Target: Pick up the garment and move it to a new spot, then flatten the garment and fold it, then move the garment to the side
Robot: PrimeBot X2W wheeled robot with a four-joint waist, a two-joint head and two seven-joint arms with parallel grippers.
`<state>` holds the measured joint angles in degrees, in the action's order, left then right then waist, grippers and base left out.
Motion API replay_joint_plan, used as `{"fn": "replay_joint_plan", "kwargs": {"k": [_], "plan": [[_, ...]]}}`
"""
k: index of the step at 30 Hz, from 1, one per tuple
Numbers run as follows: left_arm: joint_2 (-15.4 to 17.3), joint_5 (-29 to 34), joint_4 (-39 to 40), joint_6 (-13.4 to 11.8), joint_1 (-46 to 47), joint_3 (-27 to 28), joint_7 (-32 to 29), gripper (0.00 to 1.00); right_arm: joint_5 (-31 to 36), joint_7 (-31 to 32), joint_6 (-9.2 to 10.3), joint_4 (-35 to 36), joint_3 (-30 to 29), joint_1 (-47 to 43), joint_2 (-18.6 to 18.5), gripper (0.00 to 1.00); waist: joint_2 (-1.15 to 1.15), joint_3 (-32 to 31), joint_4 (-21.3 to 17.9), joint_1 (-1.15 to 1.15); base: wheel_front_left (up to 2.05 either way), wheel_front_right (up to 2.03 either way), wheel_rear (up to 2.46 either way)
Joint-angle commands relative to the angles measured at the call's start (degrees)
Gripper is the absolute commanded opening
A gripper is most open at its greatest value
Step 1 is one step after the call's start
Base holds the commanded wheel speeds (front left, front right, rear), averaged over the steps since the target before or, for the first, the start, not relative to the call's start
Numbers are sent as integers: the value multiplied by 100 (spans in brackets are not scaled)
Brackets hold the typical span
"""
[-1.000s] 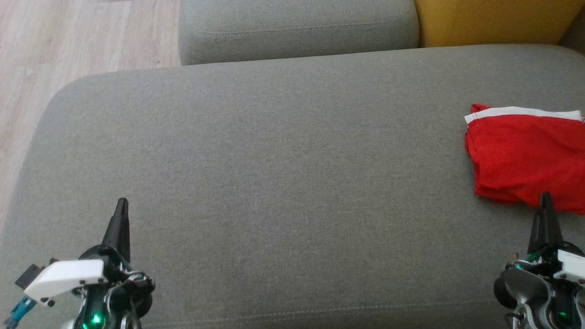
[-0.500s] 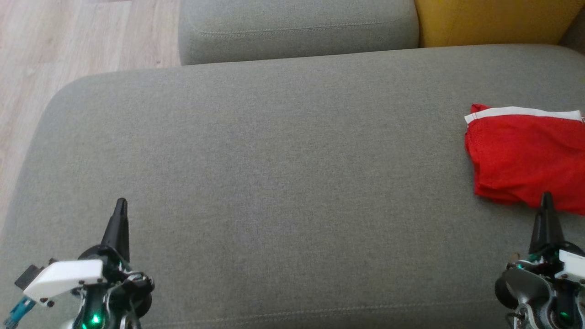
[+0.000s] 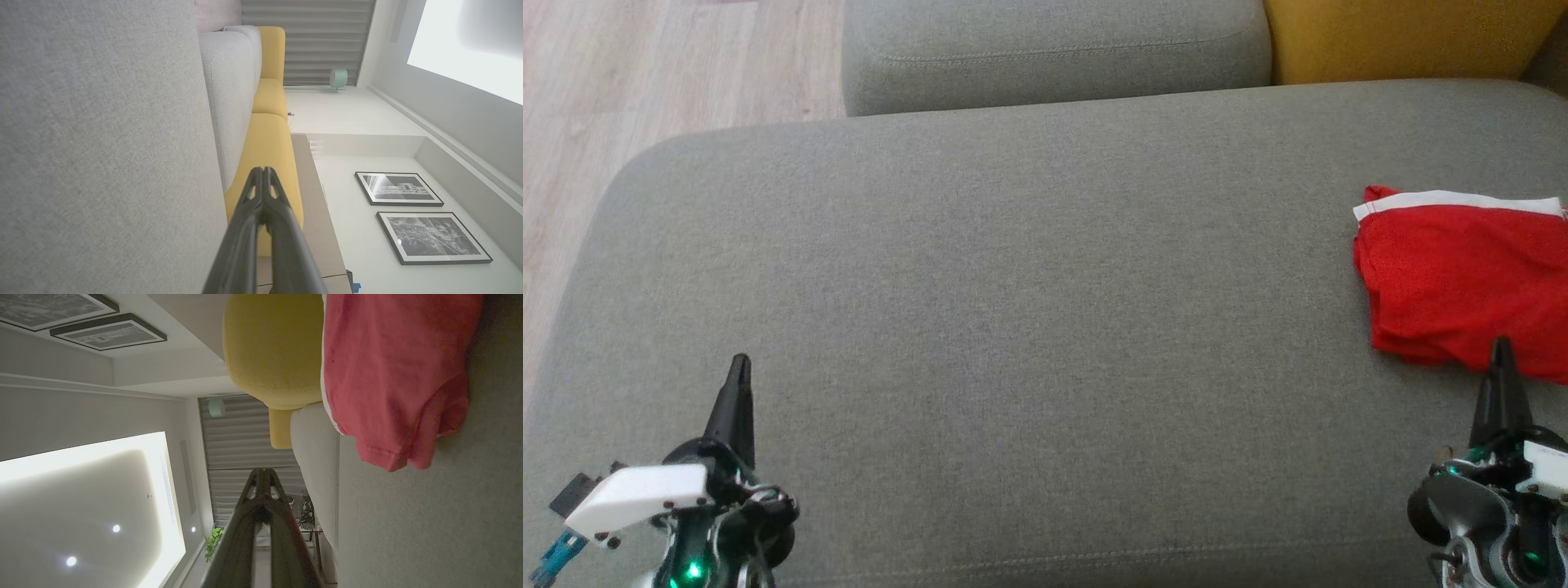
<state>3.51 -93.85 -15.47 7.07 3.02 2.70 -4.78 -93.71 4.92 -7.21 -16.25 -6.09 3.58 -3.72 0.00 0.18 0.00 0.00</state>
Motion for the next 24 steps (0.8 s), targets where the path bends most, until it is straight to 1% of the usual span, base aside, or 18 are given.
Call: {"fn": "replay_joint_plan", "kwargs": {"k": [1,24], "plan": [[55,34,149,42,304,220,-40,0,28,35,-28,231,109,247,-26,0,0,0,0,0,0,0,0],[26,67,147,42,307,260,-72,0,60,66,-28,228,71,250,1,0,0,0,0,0,0,0,0]]}}
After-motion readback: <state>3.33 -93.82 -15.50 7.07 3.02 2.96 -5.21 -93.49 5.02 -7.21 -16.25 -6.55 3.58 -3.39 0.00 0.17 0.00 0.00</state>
